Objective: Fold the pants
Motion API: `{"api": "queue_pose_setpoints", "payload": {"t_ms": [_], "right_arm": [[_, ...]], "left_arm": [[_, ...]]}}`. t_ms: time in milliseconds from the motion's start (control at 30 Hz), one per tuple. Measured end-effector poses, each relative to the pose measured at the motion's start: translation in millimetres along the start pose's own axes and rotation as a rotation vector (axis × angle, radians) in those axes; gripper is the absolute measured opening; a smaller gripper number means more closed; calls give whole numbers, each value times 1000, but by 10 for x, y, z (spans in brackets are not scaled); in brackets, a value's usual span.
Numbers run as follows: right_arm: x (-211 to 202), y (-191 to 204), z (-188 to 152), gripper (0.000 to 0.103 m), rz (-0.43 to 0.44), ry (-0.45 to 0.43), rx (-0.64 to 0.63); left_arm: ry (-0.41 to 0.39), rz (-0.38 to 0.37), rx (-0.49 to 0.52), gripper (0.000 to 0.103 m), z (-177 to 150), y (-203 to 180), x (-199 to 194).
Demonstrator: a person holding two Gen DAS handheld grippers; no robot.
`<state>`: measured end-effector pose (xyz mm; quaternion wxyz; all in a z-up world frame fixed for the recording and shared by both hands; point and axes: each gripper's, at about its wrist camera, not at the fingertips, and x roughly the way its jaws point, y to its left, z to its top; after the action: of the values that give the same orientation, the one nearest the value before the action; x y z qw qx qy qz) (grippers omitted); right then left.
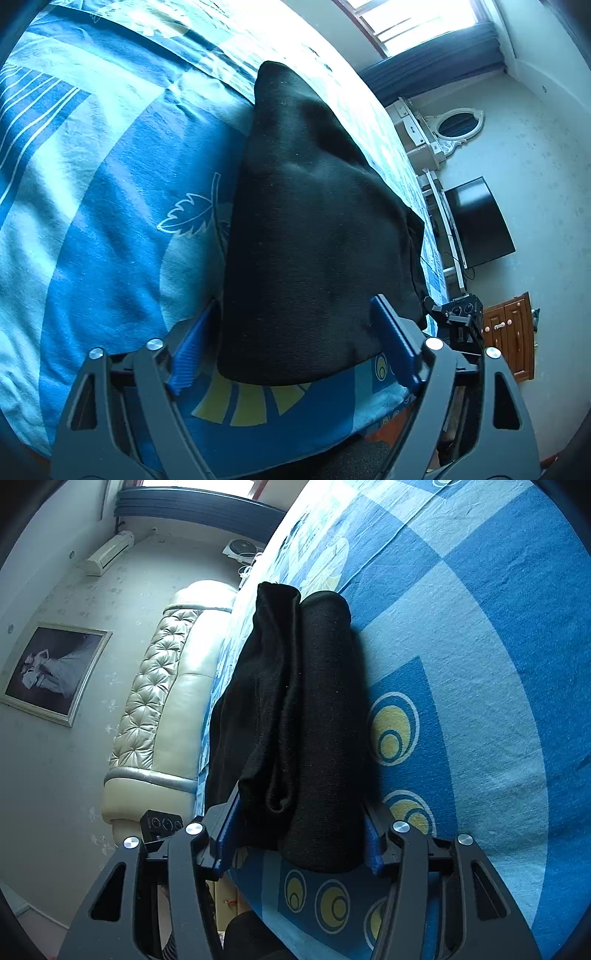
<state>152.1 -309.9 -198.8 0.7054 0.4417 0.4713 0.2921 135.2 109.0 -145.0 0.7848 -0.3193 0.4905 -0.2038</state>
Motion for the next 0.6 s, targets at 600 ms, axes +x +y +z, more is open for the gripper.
{"api": "queue_pose_setpoints", "payload": {"t_ms": [600], "right_arm": [[-324,134,-352,84,-144,6,-73]], "left_arm": [[-68,477,224,92,-472,-659,-110]]}}
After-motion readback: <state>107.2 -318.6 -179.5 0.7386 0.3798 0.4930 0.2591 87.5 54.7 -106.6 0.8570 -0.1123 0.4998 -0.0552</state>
